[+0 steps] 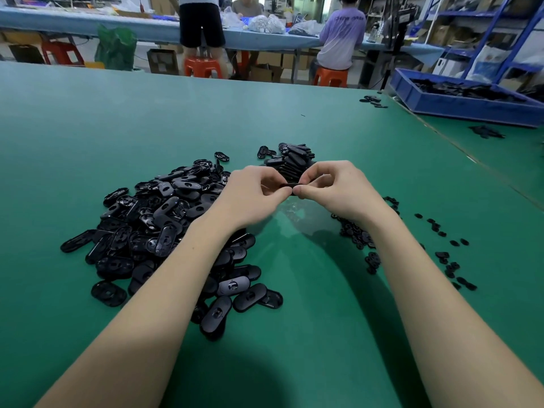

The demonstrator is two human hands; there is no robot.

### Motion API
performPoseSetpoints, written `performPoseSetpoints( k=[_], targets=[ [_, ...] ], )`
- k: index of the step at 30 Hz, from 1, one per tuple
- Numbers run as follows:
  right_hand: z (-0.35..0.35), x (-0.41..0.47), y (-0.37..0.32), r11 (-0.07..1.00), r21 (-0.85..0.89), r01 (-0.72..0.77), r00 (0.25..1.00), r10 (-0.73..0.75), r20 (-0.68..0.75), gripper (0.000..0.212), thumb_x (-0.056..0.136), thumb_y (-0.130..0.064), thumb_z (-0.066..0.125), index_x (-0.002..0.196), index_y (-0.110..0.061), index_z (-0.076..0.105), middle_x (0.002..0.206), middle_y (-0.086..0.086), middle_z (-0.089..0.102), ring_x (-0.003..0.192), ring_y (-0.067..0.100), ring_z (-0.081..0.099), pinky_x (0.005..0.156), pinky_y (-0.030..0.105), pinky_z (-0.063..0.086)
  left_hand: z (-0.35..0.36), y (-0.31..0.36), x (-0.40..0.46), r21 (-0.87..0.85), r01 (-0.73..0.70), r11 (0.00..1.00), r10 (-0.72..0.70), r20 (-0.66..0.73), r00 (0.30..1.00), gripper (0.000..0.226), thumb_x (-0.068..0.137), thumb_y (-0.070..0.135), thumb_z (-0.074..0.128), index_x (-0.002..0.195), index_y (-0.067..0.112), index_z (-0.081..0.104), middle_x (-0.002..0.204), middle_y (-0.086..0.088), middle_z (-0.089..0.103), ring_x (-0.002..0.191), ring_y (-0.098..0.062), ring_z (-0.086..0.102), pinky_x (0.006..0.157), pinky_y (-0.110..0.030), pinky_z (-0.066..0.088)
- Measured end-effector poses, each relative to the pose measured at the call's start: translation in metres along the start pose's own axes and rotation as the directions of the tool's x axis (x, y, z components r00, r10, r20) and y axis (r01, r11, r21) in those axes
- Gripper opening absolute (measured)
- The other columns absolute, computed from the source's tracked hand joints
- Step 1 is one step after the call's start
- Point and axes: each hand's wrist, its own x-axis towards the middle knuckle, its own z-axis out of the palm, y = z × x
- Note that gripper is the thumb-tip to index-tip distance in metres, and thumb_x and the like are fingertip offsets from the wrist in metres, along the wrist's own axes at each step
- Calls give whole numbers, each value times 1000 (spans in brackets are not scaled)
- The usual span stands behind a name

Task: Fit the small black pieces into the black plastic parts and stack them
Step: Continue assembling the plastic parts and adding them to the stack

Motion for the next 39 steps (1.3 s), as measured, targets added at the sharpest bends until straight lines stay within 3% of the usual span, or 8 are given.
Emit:
performPoseSetpoints(
  k=[4,10,14,19,25,39],
  targets=[
    [-1,-1,1,999,32,7,1000,-7,11,14,82,-38,83,85,-28,73,80,-6,77,55,-7,54,48,7,35,-3,-2,1,54,-45,998,44,21,999,8,91,31,70,95,25,73,86,10,71,81,-5,65,66,2,37],
    [0,0,-2,1000,-5,19,999,-19,27,10,83,-35,81,82,-30,73,73,-15,73,60,-6,57,52,8,38,-1,-3,0,64,-62,996,59,54,997,3,91,32,69,93,32,71,88,13,69,81,-11,67,65,1,38],
    [2,1,-1,998,-61,-18,999,16,-31,11,79,-41,80,79,-32,73,71,-20,70,72,1,63,74,30,53,1,-3,1,71,-77,994,75,33,997,4,91,29,69,92,33,71,88,9,70,84,-9,67,68,1,38],
    [5,0,0,998,-60,-10,998,6,-68,13,77,-42,80,77,-32,71,76,-24,70,70,0,61,79,37,55,4,-5,2,111,-64,992,65,-3,998,8,90,35,68,87,42,67,85,19,68,84,-8,68,87,-33,54],
    [12,-2,5,1000,-12,19,997,-20,-73,14,77,-35,79,73,-28,67,68,-20,69,63,0,59,80,40,57,6,-6,2,142,-49,989,47,19,999,7,90,38,67,88,44,66,84,24,66,85,-5,67,89,-38,54],
    [23,-3,10,991,5,137,983,-135,-121,15,79,-26,80,77,-28,65,69,-11,67,55,0,51,56,14,41,6,-10,3,109,7,994,-7,3,1000,5,89,38,68,86,42,67,81,16,67,81,-5,65,88,-35,54]
  ],
)
